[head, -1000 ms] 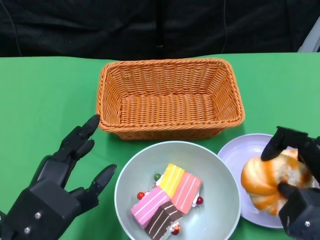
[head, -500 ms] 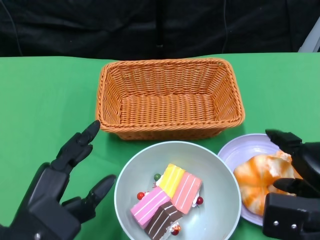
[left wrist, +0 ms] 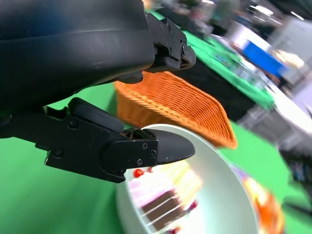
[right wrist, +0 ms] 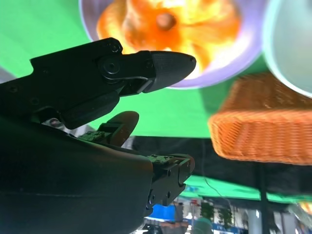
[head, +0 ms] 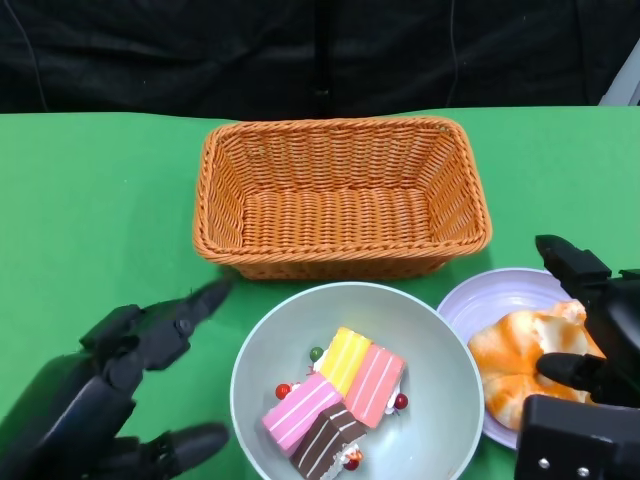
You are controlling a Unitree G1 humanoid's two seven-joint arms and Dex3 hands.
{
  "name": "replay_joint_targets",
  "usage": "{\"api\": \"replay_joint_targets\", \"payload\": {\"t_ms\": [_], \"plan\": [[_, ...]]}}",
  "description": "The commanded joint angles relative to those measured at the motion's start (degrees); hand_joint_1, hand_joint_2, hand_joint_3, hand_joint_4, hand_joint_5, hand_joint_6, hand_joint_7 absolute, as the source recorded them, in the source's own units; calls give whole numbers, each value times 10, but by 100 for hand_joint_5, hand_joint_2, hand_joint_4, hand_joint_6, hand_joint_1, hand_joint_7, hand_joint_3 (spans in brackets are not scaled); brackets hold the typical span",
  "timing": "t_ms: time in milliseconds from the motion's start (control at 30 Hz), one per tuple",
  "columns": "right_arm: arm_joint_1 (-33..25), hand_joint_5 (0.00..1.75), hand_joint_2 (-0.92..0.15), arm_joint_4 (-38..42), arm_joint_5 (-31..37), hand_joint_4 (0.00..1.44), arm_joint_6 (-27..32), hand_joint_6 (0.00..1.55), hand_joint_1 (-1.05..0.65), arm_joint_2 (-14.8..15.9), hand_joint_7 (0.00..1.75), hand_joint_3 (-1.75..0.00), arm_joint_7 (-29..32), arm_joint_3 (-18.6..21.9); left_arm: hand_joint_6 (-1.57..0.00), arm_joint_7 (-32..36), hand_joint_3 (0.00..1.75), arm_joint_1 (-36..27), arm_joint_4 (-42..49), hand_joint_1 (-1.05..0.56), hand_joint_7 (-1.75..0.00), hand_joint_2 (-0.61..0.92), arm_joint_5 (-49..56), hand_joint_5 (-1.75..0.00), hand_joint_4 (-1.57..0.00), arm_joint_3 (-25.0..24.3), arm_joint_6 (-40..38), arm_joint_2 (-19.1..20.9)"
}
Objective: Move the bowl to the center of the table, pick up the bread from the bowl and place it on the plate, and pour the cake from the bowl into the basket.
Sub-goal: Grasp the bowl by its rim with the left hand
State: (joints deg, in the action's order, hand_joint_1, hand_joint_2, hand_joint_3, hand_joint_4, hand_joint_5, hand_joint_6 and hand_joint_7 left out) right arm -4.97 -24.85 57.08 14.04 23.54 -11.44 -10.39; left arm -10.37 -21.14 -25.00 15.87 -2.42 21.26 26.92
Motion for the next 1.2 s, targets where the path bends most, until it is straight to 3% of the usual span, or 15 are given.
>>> {"api": "replay_joint_targets", "payload": {"t_ms": [33,100,200,267,500,800,1000,1100,1200], "plan": [[-15,26,-92,-31,-13,46,2,13,-80,-3,2,-41,-7,17,-26,-12,28,5,23,-53,-3,92,11,-45,-2,-17,57,32],[-16,26,-92,-33,-14,46,2,13,-80,-3,2,-41,-8,18,-26,-12,27,6,29,-52,-4,92,10,-45,-2,-19,68,33],[-49,26,-92,-93,-48,45,-4,13,-76,-17,2,-42,-11,37,-45,23,15,58,94,-39,-9,78,84,-55,-20,-26,215,72],[-61,27,-92,-115,-61,44,-8,14,-73,-24,3,-41,-10,45,-52,37,10,85,123,-37,-9,74,127,-58,-29,-20,270,81],[-84,29,-92,-156,-84,42,-14,15,-68,-42,3,-40,-16,58,-63,74,3,147,168,-39,-9,72,252,-59,-42,11,343,73],[-105,32,-92,-206,-101,40,-16,15,-69,-67,4,-44,-28,63,-74,166,2,219,250,-38,-8,79,385,-59,-51,82,361,62],[-121,36,-92,-234,-110,41,-13,17,-70,-86,5,-43,-34,63,-77,262,1,281,324,-40,-6,84,495,-70,-53,155,341,73],[-126,37,-92,-243,-113,40,-9,16,-70,-94,5,-43,-41,62,-80,303,1,316,366,-40,-6,88,540,-87,-47,202,323,78],[-130,37,-92,-249,-116,39,-9,16,-70,-102,5,-43,-44,63,-85,328,1,344,398,-41,-8,90,563,-91,-46,244,305,81]]}}
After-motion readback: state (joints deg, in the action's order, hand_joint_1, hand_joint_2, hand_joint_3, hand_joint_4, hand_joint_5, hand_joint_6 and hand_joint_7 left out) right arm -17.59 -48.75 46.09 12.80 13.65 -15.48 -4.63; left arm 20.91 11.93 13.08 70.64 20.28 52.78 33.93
